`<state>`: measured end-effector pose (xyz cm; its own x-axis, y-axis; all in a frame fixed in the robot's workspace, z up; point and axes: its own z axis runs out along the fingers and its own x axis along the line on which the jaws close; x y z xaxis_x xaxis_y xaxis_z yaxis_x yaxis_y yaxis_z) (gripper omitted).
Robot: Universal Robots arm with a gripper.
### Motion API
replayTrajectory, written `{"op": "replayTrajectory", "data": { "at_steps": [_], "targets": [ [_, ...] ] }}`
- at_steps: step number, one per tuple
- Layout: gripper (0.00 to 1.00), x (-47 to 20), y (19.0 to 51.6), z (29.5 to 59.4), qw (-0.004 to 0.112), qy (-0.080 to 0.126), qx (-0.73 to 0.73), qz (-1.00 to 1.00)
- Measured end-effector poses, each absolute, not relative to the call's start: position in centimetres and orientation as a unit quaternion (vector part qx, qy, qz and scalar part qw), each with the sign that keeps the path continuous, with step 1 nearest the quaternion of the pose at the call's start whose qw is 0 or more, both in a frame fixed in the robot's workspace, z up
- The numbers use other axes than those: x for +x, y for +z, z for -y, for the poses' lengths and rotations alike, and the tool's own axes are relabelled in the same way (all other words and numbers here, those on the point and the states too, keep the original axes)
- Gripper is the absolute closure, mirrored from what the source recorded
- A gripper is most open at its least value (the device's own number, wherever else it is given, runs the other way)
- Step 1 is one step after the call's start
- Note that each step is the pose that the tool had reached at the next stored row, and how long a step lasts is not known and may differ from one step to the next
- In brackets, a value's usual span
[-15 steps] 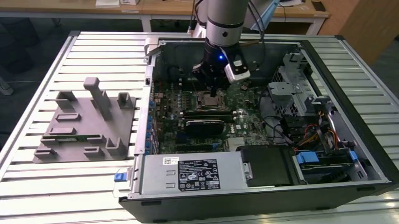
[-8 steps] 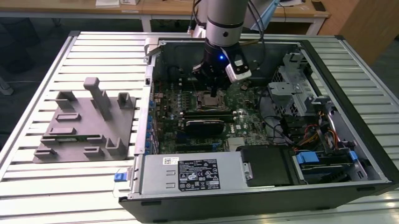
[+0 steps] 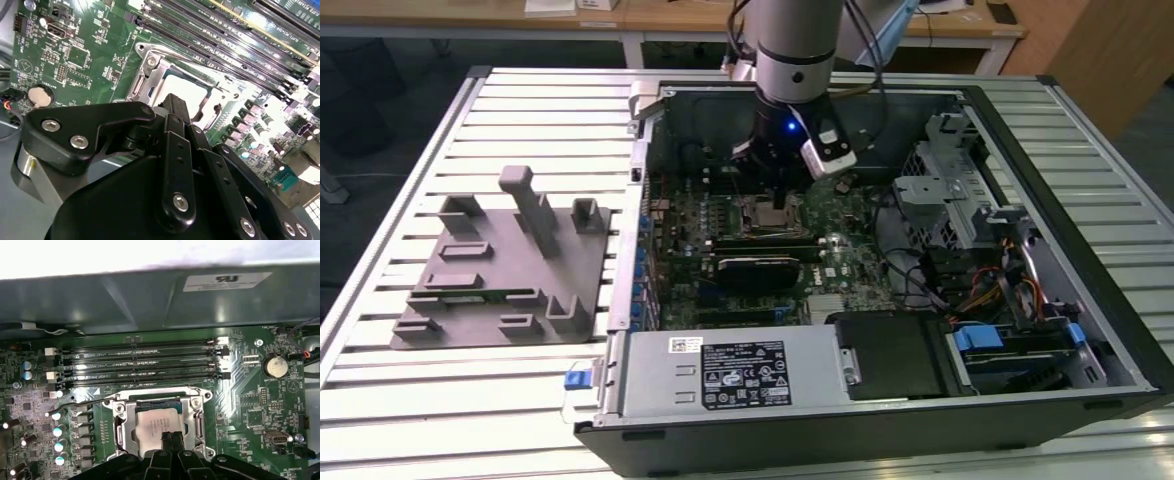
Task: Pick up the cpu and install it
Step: 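Close the cpu cover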
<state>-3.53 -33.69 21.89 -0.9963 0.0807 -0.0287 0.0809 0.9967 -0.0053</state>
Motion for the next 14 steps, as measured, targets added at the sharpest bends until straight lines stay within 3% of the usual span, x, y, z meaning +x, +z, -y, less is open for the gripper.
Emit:
{"op": "replayTrajectory", "data": {
  "at_steps": [14],
  "targets": [
    [0.89, -5.4, 21.0, 33.8, 0.014, 0.003, 0.036, -0.999]
  ]
}}
